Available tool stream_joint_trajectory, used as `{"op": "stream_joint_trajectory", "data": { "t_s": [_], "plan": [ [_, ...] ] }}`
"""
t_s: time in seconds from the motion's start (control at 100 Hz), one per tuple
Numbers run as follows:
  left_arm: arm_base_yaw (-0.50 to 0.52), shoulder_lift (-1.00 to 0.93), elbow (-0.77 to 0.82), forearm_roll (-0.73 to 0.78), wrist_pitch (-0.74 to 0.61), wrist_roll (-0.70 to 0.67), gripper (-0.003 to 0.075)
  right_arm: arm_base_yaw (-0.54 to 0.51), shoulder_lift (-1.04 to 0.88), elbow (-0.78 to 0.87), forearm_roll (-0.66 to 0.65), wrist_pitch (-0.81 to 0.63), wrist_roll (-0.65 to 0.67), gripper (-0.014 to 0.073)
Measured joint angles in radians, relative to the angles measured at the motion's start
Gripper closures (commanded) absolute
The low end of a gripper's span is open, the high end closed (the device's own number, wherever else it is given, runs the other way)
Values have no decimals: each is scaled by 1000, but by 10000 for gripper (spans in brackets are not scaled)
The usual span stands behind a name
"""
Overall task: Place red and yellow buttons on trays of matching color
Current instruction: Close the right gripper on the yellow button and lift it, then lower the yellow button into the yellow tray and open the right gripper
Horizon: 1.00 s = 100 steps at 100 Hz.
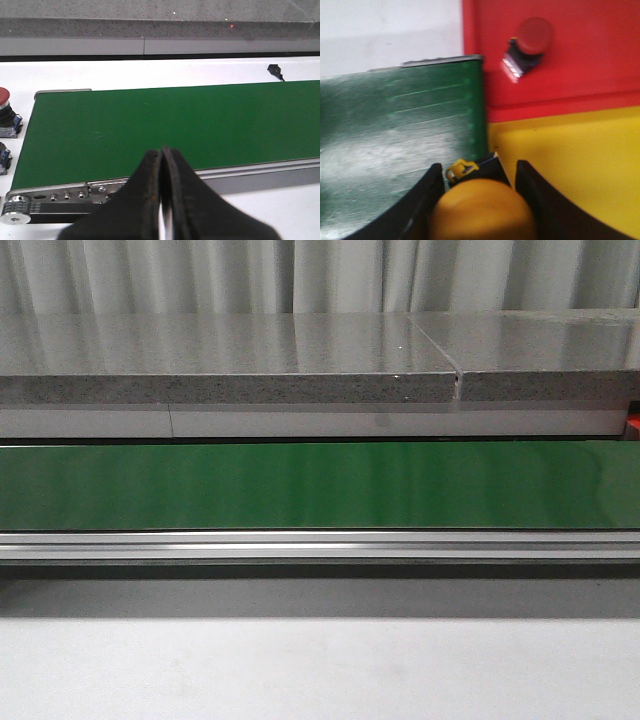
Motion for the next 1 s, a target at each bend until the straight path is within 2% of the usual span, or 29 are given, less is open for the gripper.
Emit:
{"op": "stream_joint_trajectory", "data": {
  "t_s": [0.1, 0.25, 0.47, 0.72, 1.0],
  "plan": [
    [0, 0, 0, 0, 0, 0, 739, -101, 0, 27, 0, -46, 18, 478],
    [0, 0, 0, 0, 0, 0, 739, -176, 6, 98, 9, -155, 36, 478],
    [0, 0, 0, 0, 0, 0, 739, -186, 117, 175, 29, -249, 39, 478],
    [0, 0, 0, 0, 0, 0, 739, -186, 256, 177, 40, -313, 41, 478],
    [0, 0, 0, 0, 0, 0, 739, -186, 326, 177, 49, -345, 41, 477]
  ]
}}
